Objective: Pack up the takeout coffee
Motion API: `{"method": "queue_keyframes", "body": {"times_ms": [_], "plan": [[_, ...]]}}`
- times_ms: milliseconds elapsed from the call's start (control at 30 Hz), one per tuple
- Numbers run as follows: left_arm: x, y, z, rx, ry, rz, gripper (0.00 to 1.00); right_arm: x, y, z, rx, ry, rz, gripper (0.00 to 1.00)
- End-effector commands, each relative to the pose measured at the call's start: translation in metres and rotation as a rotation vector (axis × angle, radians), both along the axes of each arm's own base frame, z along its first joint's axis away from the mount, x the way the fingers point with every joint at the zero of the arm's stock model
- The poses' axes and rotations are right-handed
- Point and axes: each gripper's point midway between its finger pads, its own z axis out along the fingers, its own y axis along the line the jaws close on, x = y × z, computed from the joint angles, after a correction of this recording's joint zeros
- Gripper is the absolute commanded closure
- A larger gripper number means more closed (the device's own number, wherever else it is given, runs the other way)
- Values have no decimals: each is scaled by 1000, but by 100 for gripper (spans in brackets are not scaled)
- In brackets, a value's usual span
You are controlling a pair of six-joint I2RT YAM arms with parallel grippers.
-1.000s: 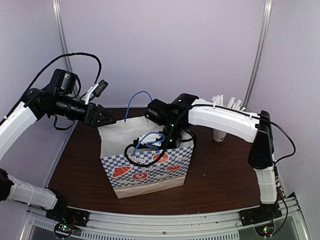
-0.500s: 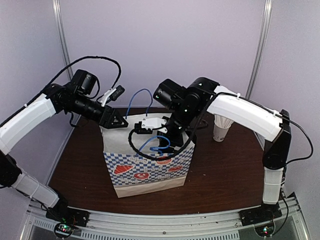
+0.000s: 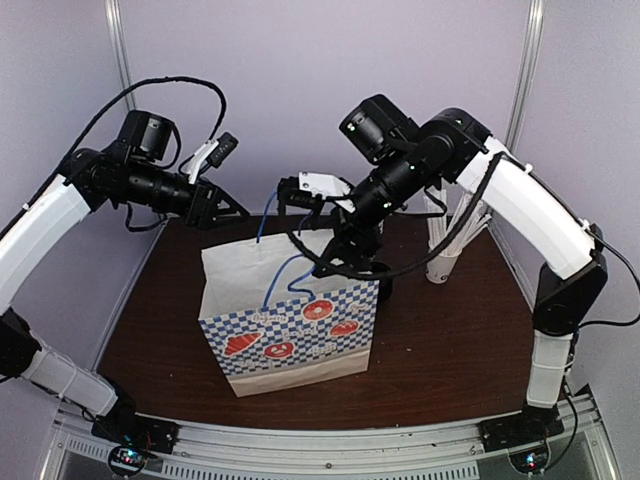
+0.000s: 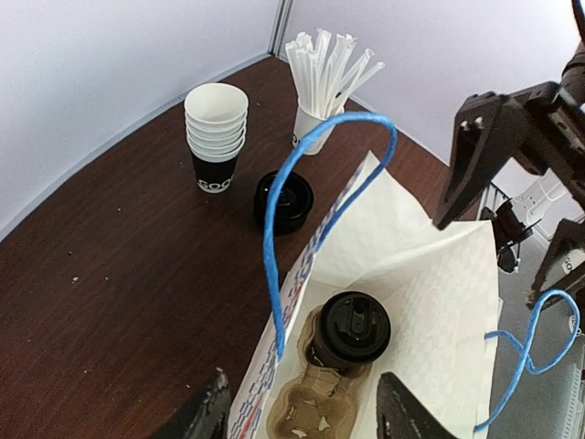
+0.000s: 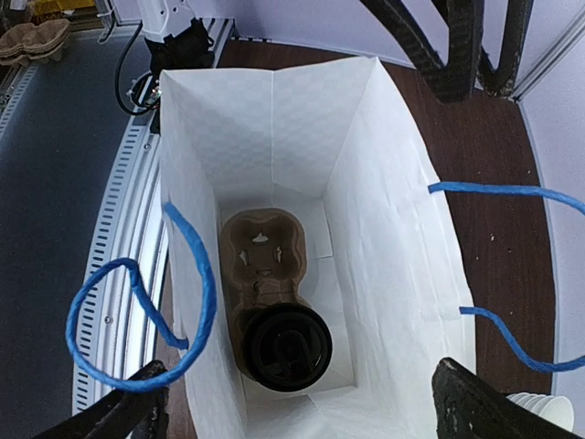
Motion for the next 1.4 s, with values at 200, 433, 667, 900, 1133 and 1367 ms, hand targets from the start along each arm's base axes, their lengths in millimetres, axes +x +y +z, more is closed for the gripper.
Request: {"method": "queue_keyframes", "body": {"times_ms": [200, 433, 667, 900, 1133, 1367], "plan": [[15, -7, -32, 123, -7, -75, 56, 25, -55, 46, 18, -183, -86, 0], [14, -20, -43, 110, 36, -150, 71, 85, -128, 52, 15, -179, -314, 0], [11, -21, -60, 150, 67, -196, 86, 120, -182, 47, 50, -133, -488, 0], [13, -20, -48, 235, -63, -182, 100, 138, -201, 31, 42, -93, -571, 0], [-9, -30, -28, 284, -207, -185, 100, 147, -207, 16, 20, -67, -600, 0], [-60, -51, -4, 153, -243, -252, 100, 148, -206, 3, 1, -39, -599, 0]]}}
